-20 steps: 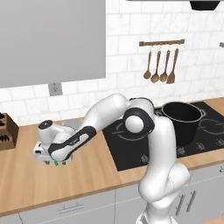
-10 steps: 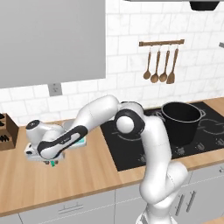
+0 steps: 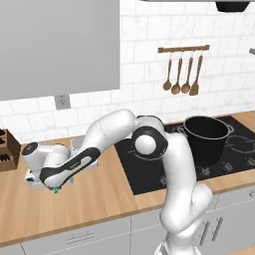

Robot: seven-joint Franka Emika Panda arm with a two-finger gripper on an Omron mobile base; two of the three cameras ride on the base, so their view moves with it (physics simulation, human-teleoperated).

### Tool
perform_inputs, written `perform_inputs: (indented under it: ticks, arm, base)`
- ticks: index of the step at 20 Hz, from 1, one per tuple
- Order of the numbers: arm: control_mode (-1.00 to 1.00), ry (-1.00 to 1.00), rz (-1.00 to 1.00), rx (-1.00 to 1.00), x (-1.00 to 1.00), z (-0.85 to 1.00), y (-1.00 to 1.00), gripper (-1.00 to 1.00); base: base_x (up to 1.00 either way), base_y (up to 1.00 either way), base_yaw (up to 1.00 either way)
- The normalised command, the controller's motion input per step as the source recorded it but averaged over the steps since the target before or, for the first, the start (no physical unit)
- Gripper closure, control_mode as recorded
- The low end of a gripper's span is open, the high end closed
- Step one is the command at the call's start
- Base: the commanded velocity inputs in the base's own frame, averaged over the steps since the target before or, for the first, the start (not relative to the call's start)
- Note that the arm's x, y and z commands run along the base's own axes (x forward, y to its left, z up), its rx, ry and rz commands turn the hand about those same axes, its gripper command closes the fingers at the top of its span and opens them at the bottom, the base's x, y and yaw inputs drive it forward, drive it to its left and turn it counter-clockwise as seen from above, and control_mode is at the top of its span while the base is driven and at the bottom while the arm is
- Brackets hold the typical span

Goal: Put the bell pepper and potato in the pot. Retrieve the spatula and lightly stir the vegetables in the pot.

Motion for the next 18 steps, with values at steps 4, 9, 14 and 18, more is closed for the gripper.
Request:
perform_inputs:
  ticks: [4, 9, 14, 18]
  arm:
    - [-1.00, -0.16, -0.07, 0.07, -0.39, 0.76, -0.23, 1.00]
    - [-1.00, -0.02, -0.17, 0.24, -0.32, 1.00, -0.01, 1.00]
    - [-1.00, 0.14, -0.34, 0.42, -0.51, 1.00, -0.13, 1.00]
    - [-1.00, 0.09, -0.40, 0.41, -0.62, 1.00, -0.50, 1.00]
  base:
    - [0.00, 0.00, 0.00]
    - [0.00, 0.00, 0.00]
    - [0.00, 0.00, 0.00]
    - [0.00, 0.00, 0.00]
